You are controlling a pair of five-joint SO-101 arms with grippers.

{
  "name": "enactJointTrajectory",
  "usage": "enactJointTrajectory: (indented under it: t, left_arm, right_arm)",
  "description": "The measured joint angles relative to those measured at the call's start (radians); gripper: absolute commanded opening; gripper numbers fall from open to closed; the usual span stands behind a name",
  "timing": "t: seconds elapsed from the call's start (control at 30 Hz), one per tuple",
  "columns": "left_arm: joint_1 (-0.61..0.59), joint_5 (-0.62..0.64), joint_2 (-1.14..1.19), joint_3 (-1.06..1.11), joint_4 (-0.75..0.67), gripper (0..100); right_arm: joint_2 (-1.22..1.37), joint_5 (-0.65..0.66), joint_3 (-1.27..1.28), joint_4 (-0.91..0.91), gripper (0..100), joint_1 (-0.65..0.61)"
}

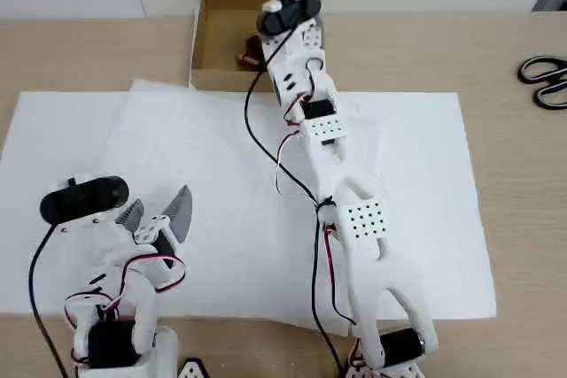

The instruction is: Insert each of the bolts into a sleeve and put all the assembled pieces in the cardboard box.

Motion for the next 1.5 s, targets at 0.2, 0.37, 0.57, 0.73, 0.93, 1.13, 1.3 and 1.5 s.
enactJointTrajectory:
  t: [0.2, 0.37, 0.57, 0.73, 0.93, 1.13, 1.3, 1.5]
  left_arm:
    - [0.0, 0.041, 0.0, 0.0, 0.0, 27]
    - [0.0, 0.043, 0.0, 0.0, 0.0, 27]
    - [0.0, 0.043, 0.0, 0.0, 0.0, 27]
    - [0.0, 0.043, 0.0, 0.0, 0.0, 27]
    - [0.0, 0.043, 0.0, 0.0, 0.0, 27]
    - [0.0, 0.043, 0.0, 0.0, 0.0, 27]
    - [0.0, 0.043, 0.0, 0.0, 0.0, 27]
    - [0.0, 0.043, 0.0, 0.0, 0.0, 27]
  right_arm:
    - [0.0, 0.0, -0.307, 0.327, 27.4, 0.023]
    - [-0.048, 0.0, -0.394, 0.634, 27.4, 0.031]
    - [-0.37, 0.0, -0.404, 1.039, 27.5, 0.032]
    - [-0.56, 0.0, -0.413, 1.298, 27.5, 0.032]
    - [-0.721, 0.0, -0.413, 1.537, 27.5, 0.032]
    - [-0.901, 0.0, -0.413, 1.608, 27.5, 0.041]
    - [-1.043, 0.0, -0.396, 1.614, 27.5, 0.048]
    - [-1.257, 0.0, -0.117, 1.614, 27.5, 0.048]
